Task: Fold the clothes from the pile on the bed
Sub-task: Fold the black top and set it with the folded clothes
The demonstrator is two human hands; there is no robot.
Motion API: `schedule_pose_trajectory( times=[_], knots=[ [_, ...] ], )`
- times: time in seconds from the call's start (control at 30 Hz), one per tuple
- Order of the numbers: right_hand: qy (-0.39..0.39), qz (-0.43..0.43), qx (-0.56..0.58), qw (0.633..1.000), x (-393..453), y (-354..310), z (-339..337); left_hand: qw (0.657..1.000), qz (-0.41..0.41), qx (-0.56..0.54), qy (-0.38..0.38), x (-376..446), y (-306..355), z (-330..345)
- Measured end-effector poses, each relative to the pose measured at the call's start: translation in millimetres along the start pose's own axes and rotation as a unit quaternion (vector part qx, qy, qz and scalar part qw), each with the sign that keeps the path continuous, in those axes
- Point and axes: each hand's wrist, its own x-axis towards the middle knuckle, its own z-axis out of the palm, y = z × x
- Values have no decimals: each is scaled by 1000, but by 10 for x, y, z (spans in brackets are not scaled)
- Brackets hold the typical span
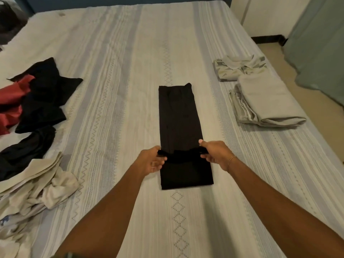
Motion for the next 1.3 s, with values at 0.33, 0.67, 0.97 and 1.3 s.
schedule_pose_trajectory(
  times=[0.33, 0.67, 0.97, 1.3],
  knots=[
    [157, -103, -99, 977, -58, 798, 84, 962, 127, 204, 126, 295, -594, -93],
    [77, -18, -110, 991, -212, 1147, 85, 989, 46, 140, 11, 57, -866, -97],
    [77, -101, -37, 991, -826, 1341, -110, 994, 94, 58, 14, -571, -1230, -174],
    [96, -182, -3, 979, -1968, 1497, -377, 984, 168, -31, -49, -1619, -1609, -222]
  ],
)
